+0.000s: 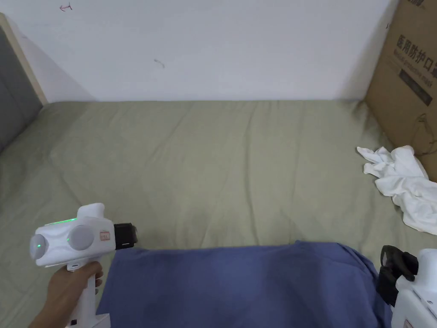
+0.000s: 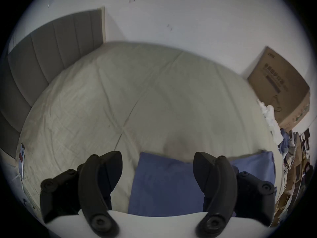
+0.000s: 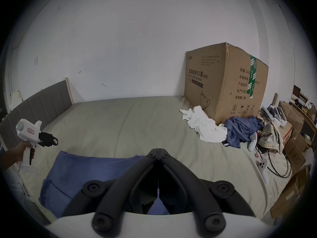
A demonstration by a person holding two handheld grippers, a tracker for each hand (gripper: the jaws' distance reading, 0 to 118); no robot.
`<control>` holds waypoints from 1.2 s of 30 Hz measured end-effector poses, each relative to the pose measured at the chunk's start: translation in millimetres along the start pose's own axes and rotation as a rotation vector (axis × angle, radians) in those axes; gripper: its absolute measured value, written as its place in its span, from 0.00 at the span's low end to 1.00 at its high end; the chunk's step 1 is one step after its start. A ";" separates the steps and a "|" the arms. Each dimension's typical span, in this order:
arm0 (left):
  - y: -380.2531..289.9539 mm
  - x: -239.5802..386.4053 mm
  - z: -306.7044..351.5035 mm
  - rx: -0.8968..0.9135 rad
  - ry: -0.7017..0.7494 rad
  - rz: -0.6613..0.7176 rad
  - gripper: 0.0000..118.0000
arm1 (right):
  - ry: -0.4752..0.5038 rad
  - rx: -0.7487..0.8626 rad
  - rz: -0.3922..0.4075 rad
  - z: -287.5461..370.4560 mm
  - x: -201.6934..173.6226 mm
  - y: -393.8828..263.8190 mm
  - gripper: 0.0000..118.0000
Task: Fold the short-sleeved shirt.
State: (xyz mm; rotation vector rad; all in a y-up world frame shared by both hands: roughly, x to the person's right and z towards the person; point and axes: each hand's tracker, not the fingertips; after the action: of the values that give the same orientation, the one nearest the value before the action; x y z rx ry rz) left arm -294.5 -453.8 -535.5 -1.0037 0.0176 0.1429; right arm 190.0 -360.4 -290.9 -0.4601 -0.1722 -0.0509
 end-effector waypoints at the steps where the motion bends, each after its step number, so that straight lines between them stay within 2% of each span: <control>1: 0.3 -0.4 -10.0 -0.028 0.019 0.001 0.82 | -0.001 -0.010 -0.002 -4.6 0.5 -1.6 0.02; 3: -2.3 -3.4 -26.0 -0.095 0.027 -0.016 0.93 | 0.000 -0.027 -0.005 -11.2 0.8 -5.7 0.02; 9: -15.9 5.3 -47.0 -0.113 0.051 -0.055 0.94 | -0.001 -0.067 -0.002 -22.2 2.0 -16.3 0.02; 10: -18.6 7.2 -49.5 -0.119 0.073 -0.065 0.91 | 0.000 -0.072 -0.003 -23.3 2.7 -17.5 0.02; 11: -19.4 10.4 -52.3 -0.140 0.085 -0.078 0.82 | 0.002 -0.078 -0.004 -24.0 3.1 -18.5 0.02; 12: -20.8 13.8 -54.4 -0.147 0.077 -0.088 0.68 | 0.002 -0.083 -0.005 -24.1 3.6 -18.8 0.02; 14: -25.1 17.7 -53.6 -0.142 0.068 -0.105 0.59 | 0.001 -0.087 -0.002 -23.9 4.4 -19.5 0.02; 16: -25.4 22.6 -49.0 -0.121 0.031 -0.144 0.25 | -0.003 -0.092 0.006 -24.1 5.6 -19.8 0.02; 17: -25.5 24.8 -47.9 -0.119 0.031 -0.164 0.12 | -0.005 -0.094 0.006 -24.9 6.9 -19.8 0.02; 18: -25.9 24.3 -45.4 -0.118 0.027 -0.172 0.08 | -0.006 -0.098 0.003 -26.7 8.8 -19.5 0.02; 21: -27.3 26.1 -33.2 -0.092 -0.001 -0.185 0.07 | -0.001 -0.115 -0.015 -38.1 15.3 -17.1 0.02; 26: -31.2 22.0 22.6 0.069 -0.134 -0.136 0.07 | 0.020 -0.215 -0.046 -88.2 35.3 -12.5 0.04; 28: -34.4 21.1 41.1 0.093 -0.150 -0.137 0.07 | 0.036 -0.284 -0.064 -118.0 45.0 -13.2 0.17; 29: -36.2 20.4 48.3 0.109 -0.160 -0.133 0.07 | 0.039 -0.323 -0.063 -132.9 47.7 -13.4 0.28; 31: -39.7 21.5 62.5 0.115 -0.176 -0.122 0.07 | 0.051 -0.385 -0.051 -163.6 52.6 -16.8 0.77; 32: -40.9 20.9 65.7 0.122 -0.183 -0.114 0.07 | 0.051 -0.419 -0.034 -177.1 52.9 -19.6 0.95; 33: -41.8 20.3 68.2 0.123 -0.192 -0.107 0.07 | 0.058 -0.438 -0.040 -189.4 54.3 -22.6 1.00; 36: -42.8 21.5 73.8 0.127 -0.206 -0.102 0.07 | 0.031 -0.518 -0.029 -221.2 61.4 -32.5 1.00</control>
State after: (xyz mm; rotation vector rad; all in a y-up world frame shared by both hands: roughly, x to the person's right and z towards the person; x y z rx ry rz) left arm -271.5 -411.9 -461.6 -0.8578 -0.2096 0.1492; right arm 281.5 -488.7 -460.9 -0.9731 -0.1339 -0.1327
